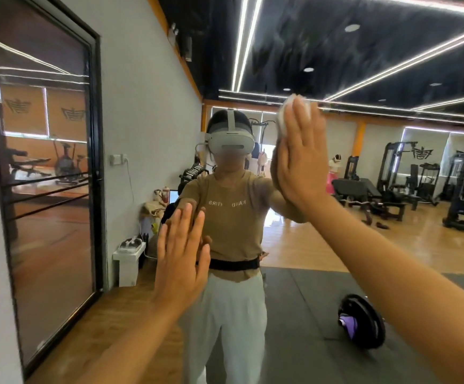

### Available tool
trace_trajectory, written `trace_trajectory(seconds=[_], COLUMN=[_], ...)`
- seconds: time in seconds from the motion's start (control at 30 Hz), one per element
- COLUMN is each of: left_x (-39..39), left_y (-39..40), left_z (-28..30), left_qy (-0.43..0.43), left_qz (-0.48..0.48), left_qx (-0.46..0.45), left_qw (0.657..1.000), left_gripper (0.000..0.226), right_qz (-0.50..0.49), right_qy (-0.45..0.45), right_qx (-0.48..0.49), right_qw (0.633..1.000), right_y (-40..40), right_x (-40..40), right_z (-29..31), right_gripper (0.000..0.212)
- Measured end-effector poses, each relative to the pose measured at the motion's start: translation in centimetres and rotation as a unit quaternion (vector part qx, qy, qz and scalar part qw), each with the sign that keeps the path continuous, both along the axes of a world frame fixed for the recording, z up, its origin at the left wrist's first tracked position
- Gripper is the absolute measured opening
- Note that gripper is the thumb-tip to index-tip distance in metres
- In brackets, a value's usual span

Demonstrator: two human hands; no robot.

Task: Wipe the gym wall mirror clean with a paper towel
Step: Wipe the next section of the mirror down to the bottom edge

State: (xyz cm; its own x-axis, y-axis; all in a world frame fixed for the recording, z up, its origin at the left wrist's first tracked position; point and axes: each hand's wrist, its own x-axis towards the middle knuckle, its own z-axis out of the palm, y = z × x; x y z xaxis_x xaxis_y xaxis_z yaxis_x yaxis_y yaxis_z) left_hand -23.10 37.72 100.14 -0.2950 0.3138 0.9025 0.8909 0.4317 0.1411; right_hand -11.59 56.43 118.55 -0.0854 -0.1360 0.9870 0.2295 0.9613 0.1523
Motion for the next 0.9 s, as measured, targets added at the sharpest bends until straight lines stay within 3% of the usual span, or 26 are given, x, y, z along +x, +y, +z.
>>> trace_trajectory(seconds=[0.1,0.27,0.47,0.7,0.83,0.9], left_x=[-1.0,-1.5,-1.6,-1.8,-3.2,-3.7], left_y=[-0.9,-1.5,-2.2,-3.7,-4.2,-4.2], left_z=[0.0,0.0,0.2,1.4,1.5,1.5], left_qy=[0.021,0.028,0.035,0.067,0.051,0.072], left_qz=[0.013,0.019,0.027,0.031,0.017,0.026], left_qx=[-0.042,-0.072,-0.100,-0.092,-0.077,-0.085], left_qw=[0.999,0.997,0.994,0.993,0.996,0.994], left_gripper=[0.063,0.064,0.066,0.066,0.069,0.068], right_qz=[0.004,0.012,-0.018,-0.064,-0.030,-0.005], right_qy=[-0.103,-0.260,-0.306,-0.153,-0.045,-0.002], right_qx=[0.124,0.276,0.350,0.166,-0.013,-0.059], right_qw=[0.987,0.925,0.885,0.972,0.998,0.998], right_y=[-0.6,0.2,1.2,-0.3,-2.3,-3.2], right_x=[-1.2,-0.1,0.6,-0.5,-1.4,-2.4], right_z=[-6.8,-15.3,-13.6,-0.1,7.3,8.1], right_gripper=[0.045,0.052,0.052,0.066,0.054,0.050])
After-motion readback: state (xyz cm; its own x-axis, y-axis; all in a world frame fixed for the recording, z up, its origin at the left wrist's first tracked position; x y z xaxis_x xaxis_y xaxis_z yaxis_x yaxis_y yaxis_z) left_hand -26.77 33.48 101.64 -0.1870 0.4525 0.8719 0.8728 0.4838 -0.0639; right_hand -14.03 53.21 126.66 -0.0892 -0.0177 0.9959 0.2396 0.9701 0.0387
